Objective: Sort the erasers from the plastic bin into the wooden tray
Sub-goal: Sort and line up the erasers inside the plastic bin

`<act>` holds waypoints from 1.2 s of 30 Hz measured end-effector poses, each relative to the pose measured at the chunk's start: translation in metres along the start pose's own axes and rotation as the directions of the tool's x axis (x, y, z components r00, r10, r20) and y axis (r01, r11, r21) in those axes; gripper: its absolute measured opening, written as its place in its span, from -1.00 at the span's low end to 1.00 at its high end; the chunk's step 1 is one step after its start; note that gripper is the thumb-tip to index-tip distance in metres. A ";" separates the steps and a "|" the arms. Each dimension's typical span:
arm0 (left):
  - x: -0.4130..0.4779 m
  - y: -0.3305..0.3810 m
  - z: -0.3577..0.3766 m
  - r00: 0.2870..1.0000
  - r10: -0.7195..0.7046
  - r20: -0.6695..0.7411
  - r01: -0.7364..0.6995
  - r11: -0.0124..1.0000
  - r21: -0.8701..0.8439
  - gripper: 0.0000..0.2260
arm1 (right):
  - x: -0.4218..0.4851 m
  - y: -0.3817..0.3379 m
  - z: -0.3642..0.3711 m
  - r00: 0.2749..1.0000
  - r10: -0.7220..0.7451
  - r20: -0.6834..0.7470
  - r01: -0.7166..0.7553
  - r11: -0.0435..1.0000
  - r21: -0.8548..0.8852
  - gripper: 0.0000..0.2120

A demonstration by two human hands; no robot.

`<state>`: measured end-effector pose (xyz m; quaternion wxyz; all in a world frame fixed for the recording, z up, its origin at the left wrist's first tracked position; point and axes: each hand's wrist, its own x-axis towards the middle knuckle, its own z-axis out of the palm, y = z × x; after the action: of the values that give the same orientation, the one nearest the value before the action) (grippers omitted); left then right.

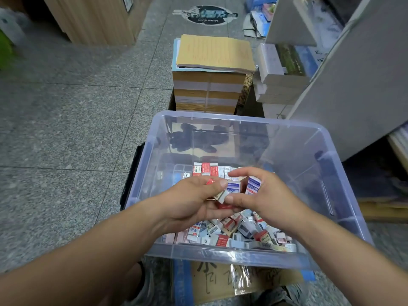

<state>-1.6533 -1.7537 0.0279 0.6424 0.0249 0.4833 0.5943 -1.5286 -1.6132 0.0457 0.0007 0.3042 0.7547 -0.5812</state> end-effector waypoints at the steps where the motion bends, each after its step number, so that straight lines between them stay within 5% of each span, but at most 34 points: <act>1: 0.000 0.000 -0.001 1.000 -0.011 0.005 0.011 1.000 -0.012 -0.67 | 0.000 0.001 0.000 1.000 0.015 0.004 -0.015 1.000 0.027 -0.61; 4: 0.002 0.000 -0.007 0.999 -0.045 0.009 0.045 0.999 -0.004 -0.61 | 0.001 0.003 0.003 0.996 0.085 0.035 -0.088 0.991 0.101 -0.62; 7: 0.001 -0.001 -0.008 0.997 -0.074 0.009 0.073 0.994 0.083 -0.75 | 0.004 0.003 0.004 0.979 0.184 0.093 -0.205 0.915 0.347 -0.85; 9: 0.001 -0.002 -0.008 0.998 -0.064 -0.018 0.066 0.985 0.157 -0.80 | 0.011 0.004 0.004 0.969 0.200 0.142 -0.242 0.875 0.418 -0.78; 12: 0.004 0.000 -0.012 0.991 -0.033 -0.128 0.056 0.982 0.181 -0.78 | 0.028 0.012 0.001 0.966 0.236 0.107 -0.258 0.908 0.330 -0.73; 15: 0.008 0.001 -0.017 0.967 -0.007 -0.255 0.049 0.987 0.156 -0.55 | 0.058 0.025 -0.006 0.951 0.299 -0.076 -0.280 0.941 0.188 -0.85; 17: 0.009 0.003 -0.017 0.967 0.007 -0.254 0.029 0.990 0.140 -0.63 | 0.076 0.035 -0.005 0.931 0.325 -0.164 -0.310 0.944 0.109 -0.99; 19: 0.008 0.005 -0.014 0.971 0.017 -0.239 0.021 0.988 0.154 -0.73 | 0.089 0.044 0.002 0.929 0.304 -0.211 -0.315 0.949 -0.018 -0.92; 27: 0.012 0.003 -0.018 0.953 0.094 -0.288 -0.014 0.963 0.269 -0.66 | 0.155 0.081 0.028 0.894 0.402 -0.198 -0.430 0.893 -0.130 -0.86; 36: 0.012 0.005 -0.019 0.968 0.099 -0.230 -0.042 0.969 0.242 -0.59 | 0.156 0.079 0.029 0.944 0.232 -0.235 -0.317 0.836 -0.448 -0.64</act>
<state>-1.6714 -1.7530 0.0134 0.5499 0.0463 0.6233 0.5540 -1.6292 -1.5561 -0.0881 0.0950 0.4487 0.8204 -0.3416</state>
